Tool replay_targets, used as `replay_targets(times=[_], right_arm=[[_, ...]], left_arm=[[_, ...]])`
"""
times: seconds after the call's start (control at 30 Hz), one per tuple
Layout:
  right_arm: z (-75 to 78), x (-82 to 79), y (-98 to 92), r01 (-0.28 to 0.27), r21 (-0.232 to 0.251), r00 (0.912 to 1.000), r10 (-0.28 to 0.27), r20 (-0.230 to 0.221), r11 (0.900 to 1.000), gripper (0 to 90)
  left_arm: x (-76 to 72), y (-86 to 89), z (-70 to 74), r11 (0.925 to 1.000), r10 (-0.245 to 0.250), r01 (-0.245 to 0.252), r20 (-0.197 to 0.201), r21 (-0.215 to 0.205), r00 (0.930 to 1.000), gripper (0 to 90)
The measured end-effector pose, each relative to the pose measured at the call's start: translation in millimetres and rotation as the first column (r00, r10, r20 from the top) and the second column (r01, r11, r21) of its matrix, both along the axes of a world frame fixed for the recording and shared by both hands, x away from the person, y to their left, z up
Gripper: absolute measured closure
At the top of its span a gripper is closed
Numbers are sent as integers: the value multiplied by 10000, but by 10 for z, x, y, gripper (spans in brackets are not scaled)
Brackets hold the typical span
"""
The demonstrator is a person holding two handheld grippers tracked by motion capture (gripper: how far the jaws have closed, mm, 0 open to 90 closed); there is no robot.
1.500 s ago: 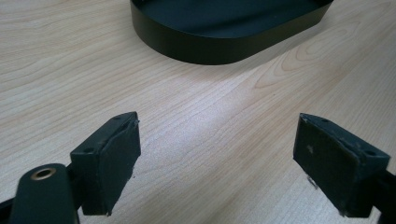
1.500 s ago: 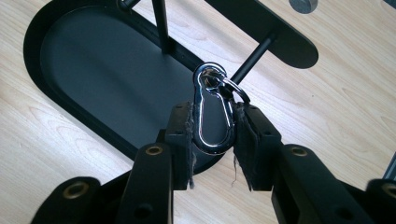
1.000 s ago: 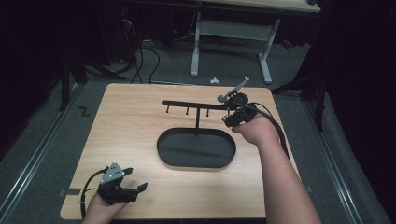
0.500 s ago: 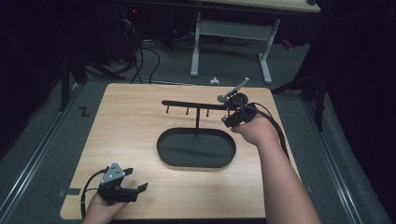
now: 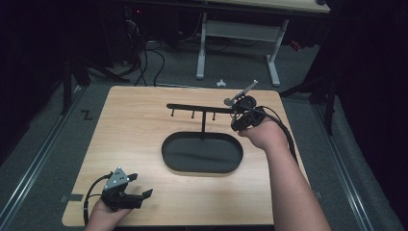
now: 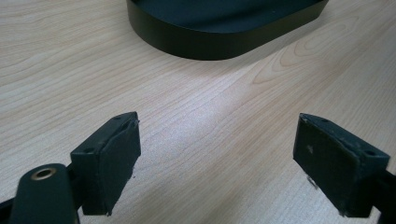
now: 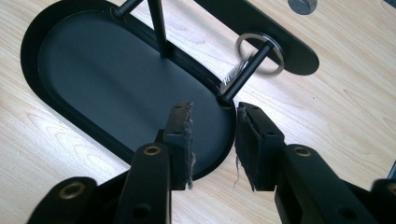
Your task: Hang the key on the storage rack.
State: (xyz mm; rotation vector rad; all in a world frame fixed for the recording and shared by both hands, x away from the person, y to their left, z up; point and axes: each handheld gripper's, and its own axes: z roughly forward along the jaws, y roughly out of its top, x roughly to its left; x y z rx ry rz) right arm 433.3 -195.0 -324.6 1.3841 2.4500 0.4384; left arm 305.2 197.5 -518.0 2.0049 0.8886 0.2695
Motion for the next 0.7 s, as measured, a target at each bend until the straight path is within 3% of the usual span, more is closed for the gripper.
replay_targets(times=[0.7], right_arm=[[-112,-119,-94,210,37,9996,-210,-182,9998,677]], left_arm=[[-12,1,3,10000,-17,17,31,-11,10000,154]])
